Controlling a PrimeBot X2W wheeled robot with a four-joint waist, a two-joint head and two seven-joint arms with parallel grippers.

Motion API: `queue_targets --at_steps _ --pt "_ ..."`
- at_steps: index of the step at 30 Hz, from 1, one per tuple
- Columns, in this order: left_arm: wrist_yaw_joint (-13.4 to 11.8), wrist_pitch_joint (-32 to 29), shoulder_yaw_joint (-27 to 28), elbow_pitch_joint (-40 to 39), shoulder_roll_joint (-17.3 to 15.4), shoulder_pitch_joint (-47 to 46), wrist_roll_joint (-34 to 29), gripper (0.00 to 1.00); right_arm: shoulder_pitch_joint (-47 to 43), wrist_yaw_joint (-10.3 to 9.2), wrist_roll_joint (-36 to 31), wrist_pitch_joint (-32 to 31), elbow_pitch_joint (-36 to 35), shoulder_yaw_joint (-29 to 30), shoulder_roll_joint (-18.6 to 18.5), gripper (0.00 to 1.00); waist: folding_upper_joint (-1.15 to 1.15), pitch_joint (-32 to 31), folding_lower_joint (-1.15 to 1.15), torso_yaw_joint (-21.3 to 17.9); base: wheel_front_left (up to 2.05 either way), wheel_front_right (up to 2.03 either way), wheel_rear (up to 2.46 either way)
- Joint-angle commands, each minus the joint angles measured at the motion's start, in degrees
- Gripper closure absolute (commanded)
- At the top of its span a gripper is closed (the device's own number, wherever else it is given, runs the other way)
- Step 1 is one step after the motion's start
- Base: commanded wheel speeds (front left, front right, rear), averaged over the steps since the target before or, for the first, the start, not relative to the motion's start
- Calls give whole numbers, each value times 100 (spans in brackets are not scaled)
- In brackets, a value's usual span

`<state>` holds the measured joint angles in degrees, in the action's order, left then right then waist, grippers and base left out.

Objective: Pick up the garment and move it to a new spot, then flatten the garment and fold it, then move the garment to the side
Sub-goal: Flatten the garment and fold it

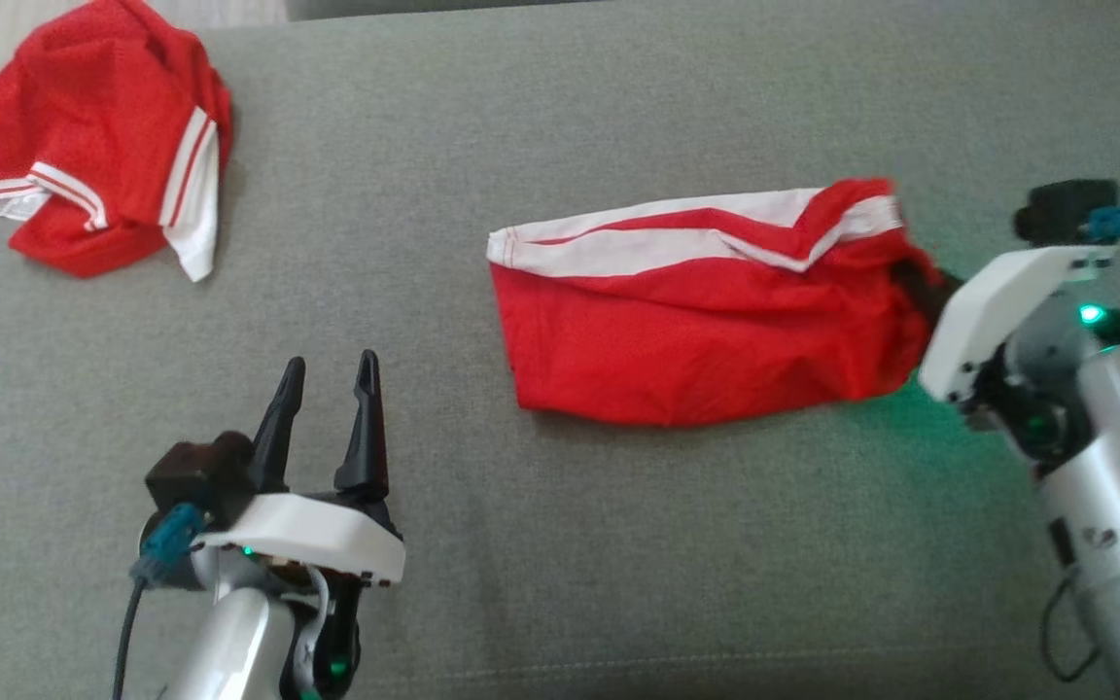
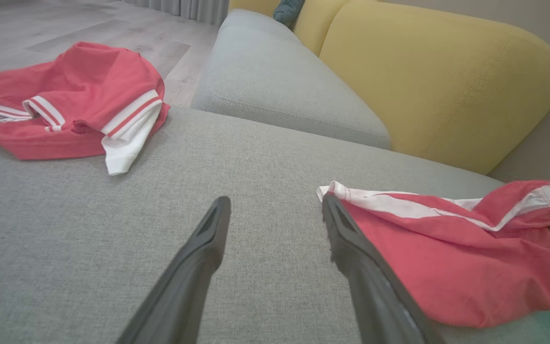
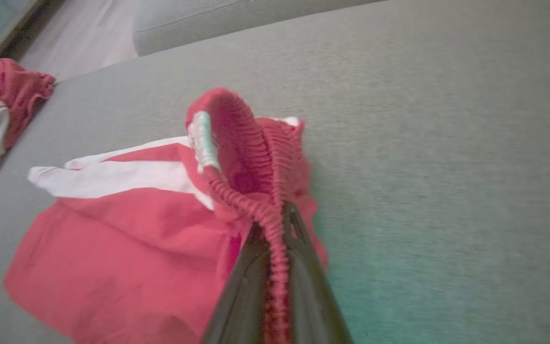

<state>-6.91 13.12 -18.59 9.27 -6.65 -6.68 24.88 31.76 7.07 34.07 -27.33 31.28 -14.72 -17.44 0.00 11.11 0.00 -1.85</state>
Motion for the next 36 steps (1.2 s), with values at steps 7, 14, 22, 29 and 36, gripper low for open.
queue_targets --at_steps 7,14,22,29,36 --pt "-30 3 123 -166 -96 -155 66 0 -170 42 449 -83 -908 -350 373 100 0 -192 0 232 0 0 0" --pt "-33 10 88 -160 -82 -110 108 0 -246 42 533 65 -958 -368 1028 100 0 -269 0 465 0 0 0" --pt "-26 29 32 -138 -44 -115 142 0 -136 42 455 526 -295 -408 1435 100 0 -216 0 736 0 0 0" --pt "-5 60 -12 -84 -1 -164 165 0 132 42 997 1090 289 -997 1454 100 0 -128 0 944 0 0 0" --pt "6 96 -23 -30 30 -211 178 0 541 42 1438 1709 909 -1565 1455 100 0 -56 0 1033 0 0 0"
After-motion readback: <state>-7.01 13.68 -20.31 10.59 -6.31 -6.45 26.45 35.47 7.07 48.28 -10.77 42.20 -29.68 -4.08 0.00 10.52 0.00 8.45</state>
